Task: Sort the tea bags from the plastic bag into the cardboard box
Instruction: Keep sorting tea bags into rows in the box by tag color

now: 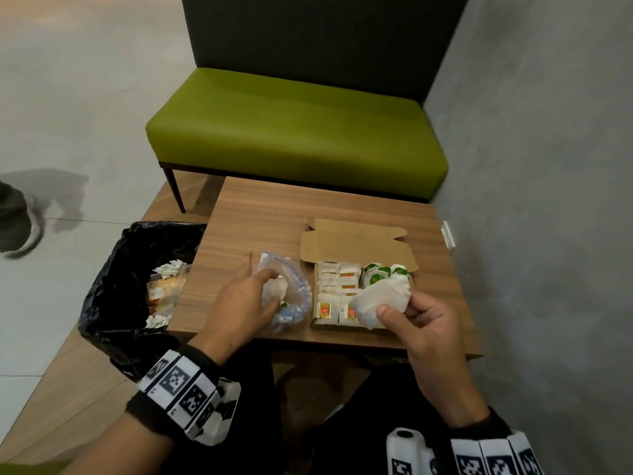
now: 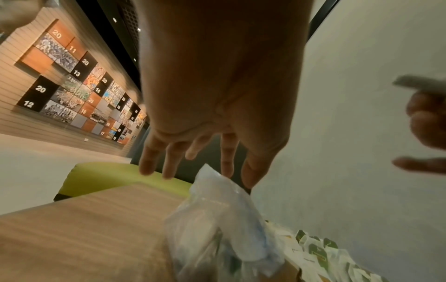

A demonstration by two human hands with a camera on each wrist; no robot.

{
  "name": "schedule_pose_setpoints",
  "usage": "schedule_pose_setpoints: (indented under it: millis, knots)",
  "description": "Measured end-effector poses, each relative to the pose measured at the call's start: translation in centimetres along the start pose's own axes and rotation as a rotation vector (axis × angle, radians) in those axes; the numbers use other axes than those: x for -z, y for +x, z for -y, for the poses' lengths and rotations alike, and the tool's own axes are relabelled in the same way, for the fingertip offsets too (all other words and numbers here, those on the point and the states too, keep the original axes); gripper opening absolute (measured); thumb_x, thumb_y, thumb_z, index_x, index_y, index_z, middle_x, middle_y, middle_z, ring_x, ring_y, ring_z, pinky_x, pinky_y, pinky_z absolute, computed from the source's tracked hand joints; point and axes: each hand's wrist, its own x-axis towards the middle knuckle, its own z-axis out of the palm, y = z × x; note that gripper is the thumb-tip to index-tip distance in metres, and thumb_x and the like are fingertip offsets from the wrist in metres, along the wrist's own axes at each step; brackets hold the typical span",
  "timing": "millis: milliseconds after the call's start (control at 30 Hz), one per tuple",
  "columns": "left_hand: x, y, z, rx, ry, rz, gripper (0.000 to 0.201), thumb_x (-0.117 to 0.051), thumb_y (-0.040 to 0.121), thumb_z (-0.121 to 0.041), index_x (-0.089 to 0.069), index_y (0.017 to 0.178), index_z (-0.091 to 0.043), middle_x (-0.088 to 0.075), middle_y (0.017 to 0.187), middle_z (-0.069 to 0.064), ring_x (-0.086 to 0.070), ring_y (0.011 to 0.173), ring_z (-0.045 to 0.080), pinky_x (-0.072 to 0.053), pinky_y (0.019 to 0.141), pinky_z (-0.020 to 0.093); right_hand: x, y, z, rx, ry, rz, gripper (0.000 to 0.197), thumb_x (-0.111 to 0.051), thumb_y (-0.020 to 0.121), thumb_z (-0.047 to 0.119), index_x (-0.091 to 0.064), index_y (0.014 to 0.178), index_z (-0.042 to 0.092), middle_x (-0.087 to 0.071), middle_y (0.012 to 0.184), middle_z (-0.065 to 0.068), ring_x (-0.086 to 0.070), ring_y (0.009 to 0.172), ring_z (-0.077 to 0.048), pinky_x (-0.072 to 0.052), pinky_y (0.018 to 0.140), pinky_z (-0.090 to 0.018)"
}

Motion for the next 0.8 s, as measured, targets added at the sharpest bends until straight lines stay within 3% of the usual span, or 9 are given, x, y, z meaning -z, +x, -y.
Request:
schedule_pose_setpoints:
  millis: [100,200,267,367,467,567,633,733,800]
  knots:
    - [0.2,-1.0,-0.8,-0.147,-0.111,-0.126,0.036,-0.065,0.09,-0.041,-0.056,0.124,-0.035,-0.022,0.16,-0.006,-0.031,0.142,0.011,-0.036,0.111,0.037,0.2,0.4,-1.7,-0.126,-0.139,0.104,0.019,-0.072,0.085,0.0,-0.075,0.097,0.014,-0.079,0.096,0.002,-0.074,0.092,-0.013,-0.056,0.072,-0.019]
    - [0.0,-2.5,-3.0,-0.306,-0.401,0.0,0.035,-0.068,0.087,-0.045,-0.062,0.119,-0.031,-0.058,0.128,-0.019,-0.053,0.115,-0.005,-0.044,0.094,0.02,0.0,0.6,-3.0,-0.174,-0.206,0.181,0.014,-0.073,0.085,0.004,-0.077,0.093,0.015,-0.079,0.091,0.001,-0.074,0.088,-0.012,-0.054,0.071,-0.021]
    - [-0.9,-2.9,-4.1,-0.305,-0.506,0.137,0.03,-0.071,0.087,-0.039,-0.067,0.114,-0.028,-0.07,0.102,-0.014,-0.064,0.097,0.0,-0.051,0.082,0.022,0.0,0.6,-3.3,-0.196,-0.196,0.209,0.014,-0.073,0.085,0.006,-0.077,0.095,0.014,-0.079,0.092,-0.003,-0.075,0.089,-0.017,-0.056,0.073,-0.024]
    - [-2.4,-2.5,-4.8,-0.246,-0.549,0.156,0.011,-0.071,0.088,-0.028,-0.073,0.097,-0.021,-0.073,0.088,-0.005,-0.067,0.084,0.008,-0.055,0.081,0.035,0.5,1.1,-3.7,-0.214,-0.267,0.213,0.011,-0.076,0.084,0.01,-0.078,0.093,0.015,-0.078,0.085,-0.007,-0.074,0.083,-0.025,-0.059,0.075,-0.033]
    - [-3.5,-1.9,-5.2,-0.232,-0.559,0.141,0.007,-0.071,0.089,-0.025,-0.074,0.09,-0.019,-0.073,0.083,-0.003,-0.067,0.08,0.01,-0.055,0.079,0.036,1.3,2.0,-3.7,-0.244,-0.272,0.166,0.02,-0.079,0.082,0.015,-0.075,0.101,0.016,-0.078,0.092,-0.008,-0.075,0.083,-0.027,-0.061,0.075,-0.037]
    - [-4.2,-1.3,-5.9,-0.243,-0.55,0.122,0.008,-0.071,0.089,-0.028,-0.074,0.088,-0.021,-0.072,0.08,-0.006,-0.066,0.076,0.008,-0.055,0.074,0.03,2.2,3.2,-3.0,-0.251,-0.313,0.103,0.014,-0.075,0.084,0.015,-0.075,0.098,0.018,-0.077,0.085,-0.002,-0.071,0.069,-0.015,-0.056,0.065,-0.023]
    - [-4.7,-0.8,-6.3,-0.236,-0.551,0.101,0.009,-0.071,0.089,-0.029,-0.074,0.087,-0.02,-0.071,0.079,-0.008,-0.066,0.074,0.006,-0.054,0.069,0.025,2.7,4.1,-2.5,-0.234,-0.408,0.147,0.01,-0.074,0.086,0.014,-0.076,0.093,0.02,-0.077,0.082,0.003,-0.069,0.066,-0.013,-0.054,0.063,-0.02]
    - [-5.7,-0.1,-7.0,-0.189,-0.566,0.058,0.008,-0.07,0.089,-0.029,-0.073,0.09,-0.021,-0.071,0.081,-0.009,-0.062,0.066,0.001,-0.046,0.062,0.017,3.6,6.1,-2.6,-0.21,-0.591,0.198,0.011,-0.076,0.085,0.013,-0.076,0.089,0.023,-0.076,0.083,0.002,-0.069,0.065,-0.014,-0.057,0.062,-0.025]
    - [-6.6,0.3,-7.2,-0.135,-0.533,0.058,0.017,-0.068,0.09,-0.033,-0.07,0.103,-0.023,-0.07,0.092,-0.01,-0.06,0.067,-0.001,-0.045,0.063,0.017,4.4,7.7,-3.2,-0.182,-0.782,0.204,0.008,-0.075,0.086,0.019,-0.077,0.092,0.025,-0.075,0.082,0.008,-0.069,0.067,-0.012,-0.059,0.065,-0.031]
